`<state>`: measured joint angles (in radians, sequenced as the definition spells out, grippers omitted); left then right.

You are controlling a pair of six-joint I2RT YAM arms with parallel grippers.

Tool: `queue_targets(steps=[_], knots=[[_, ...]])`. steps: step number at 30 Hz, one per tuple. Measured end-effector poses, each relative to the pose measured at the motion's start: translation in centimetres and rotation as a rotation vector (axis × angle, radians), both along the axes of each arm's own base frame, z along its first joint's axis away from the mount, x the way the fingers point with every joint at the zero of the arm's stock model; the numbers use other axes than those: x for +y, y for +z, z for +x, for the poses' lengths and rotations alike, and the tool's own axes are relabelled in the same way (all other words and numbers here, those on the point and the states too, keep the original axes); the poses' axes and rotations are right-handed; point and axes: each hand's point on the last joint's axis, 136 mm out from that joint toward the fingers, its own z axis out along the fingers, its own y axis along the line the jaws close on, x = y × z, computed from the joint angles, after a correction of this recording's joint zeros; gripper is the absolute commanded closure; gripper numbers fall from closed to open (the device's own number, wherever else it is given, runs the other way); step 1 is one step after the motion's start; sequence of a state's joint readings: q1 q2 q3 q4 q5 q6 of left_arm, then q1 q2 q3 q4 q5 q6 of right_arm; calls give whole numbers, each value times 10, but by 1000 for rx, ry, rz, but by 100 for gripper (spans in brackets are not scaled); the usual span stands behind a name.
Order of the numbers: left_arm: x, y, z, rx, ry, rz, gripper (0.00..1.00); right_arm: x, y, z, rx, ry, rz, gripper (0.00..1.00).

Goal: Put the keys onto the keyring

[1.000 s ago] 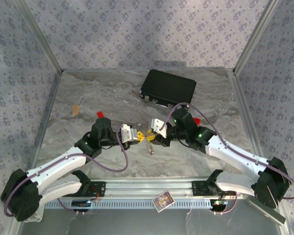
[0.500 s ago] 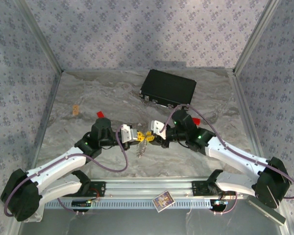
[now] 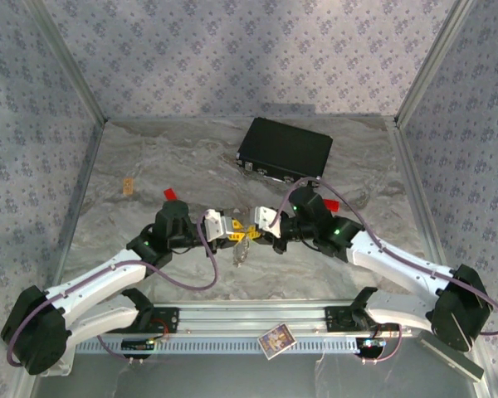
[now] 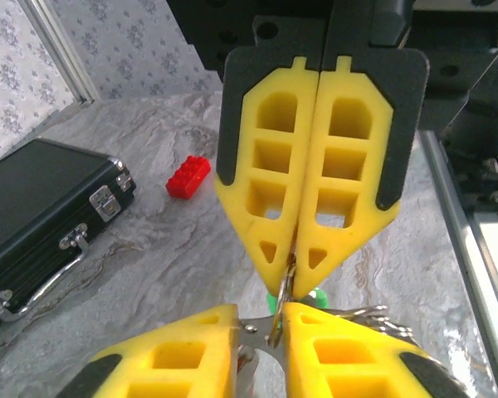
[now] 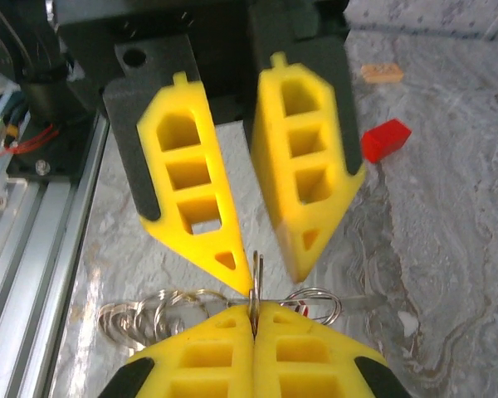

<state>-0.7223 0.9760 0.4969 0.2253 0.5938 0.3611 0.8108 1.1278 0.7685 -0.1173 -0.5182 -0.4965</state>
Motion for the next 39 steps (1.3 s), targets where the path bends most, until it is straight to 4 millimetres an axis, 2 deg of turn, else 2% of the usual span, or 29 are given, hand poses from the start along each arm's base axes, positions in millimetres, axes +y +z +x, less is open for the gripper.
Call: queue_targets(steps=[12,19,20,23,24,32,39], knots=[[-2,-3,-3,25,-6,76,85,2,-3,-1,-21,28,-169,100],[-2,-9,-8,28,-27,97,100,3,-4,-2,-26,31,-196,100],[-2,-9,-8,25,-29,98,100,3,-4,-2,-26,31,-196,98],[-3,-8,-8,19,-32,93,100,2,-4,0,-18,21,-186,75],[-3,-7,-8,17,-31,90,100,3,-3,1,-19,22,-172,73],[0,-18,-9,7,-5,34,100,-7,-2,2,14,5,-35,70],[-2,-5,-9,-6,-7,-30,100,-6,-6,1,30,15,9,73]])
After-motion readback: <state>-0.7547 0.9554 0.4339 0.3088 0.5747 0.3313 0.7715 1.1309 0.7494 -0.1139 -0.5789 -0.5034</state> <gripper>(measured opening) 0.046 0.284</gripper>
